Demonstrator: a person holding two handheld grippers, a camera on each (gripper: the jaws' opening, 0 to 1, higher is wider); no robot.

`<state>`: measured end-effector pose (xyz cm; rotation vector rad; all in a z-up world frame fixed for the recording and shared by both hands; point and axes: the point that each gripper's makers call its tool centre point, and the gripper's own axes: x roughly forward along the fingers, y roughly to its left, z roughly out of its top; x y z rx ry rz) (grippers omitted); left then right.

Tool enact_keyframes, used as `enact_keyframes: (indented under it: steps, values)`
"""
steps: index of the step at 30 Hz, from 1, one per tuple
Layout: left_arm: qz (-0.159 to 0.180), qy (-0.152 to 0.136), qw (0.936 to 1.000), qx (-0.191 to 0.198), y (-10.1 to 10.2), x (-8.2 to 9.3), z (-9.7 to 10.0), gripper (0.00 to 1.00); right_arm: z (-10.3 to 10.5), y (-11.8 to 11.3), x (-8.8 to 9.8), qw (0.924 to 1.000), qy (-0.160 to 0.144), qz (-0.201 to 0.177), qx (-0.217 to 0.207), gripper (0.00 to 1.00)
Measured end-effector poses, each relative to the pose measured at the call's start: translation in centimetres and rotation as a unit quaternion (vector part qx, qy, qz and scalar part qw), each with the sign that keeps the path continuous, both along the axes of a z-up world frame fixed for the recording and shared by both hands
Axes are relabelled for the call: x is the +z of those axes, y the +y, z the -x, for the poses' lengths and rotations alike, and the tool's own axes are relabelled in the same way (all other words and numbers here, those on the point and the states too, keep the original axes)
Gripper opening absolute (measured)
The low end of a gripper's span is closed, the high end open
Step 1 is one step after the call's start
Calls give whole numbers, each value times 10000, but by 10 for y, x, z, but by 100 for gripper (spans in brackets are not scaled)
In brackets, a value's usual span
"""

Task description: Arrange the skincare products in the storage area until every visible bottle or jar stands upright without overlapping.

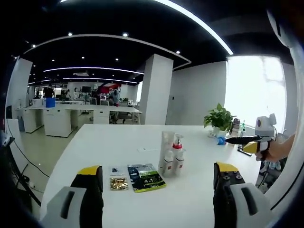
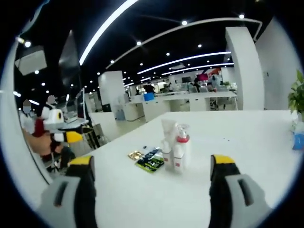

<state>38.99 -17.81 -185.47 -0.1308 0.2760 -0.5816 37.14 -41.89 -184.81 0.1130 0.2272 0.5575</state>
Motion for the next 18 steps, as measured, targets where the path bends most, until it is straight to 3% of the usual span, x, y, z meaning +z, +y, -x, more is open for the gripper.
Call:
enact_keyframes:
  steps: [18]
  values:
    - [36, -29, 9999, 125, 3, 2, 0, 100, 3, -4, -3, 10000, 35, -51, -66, 99]
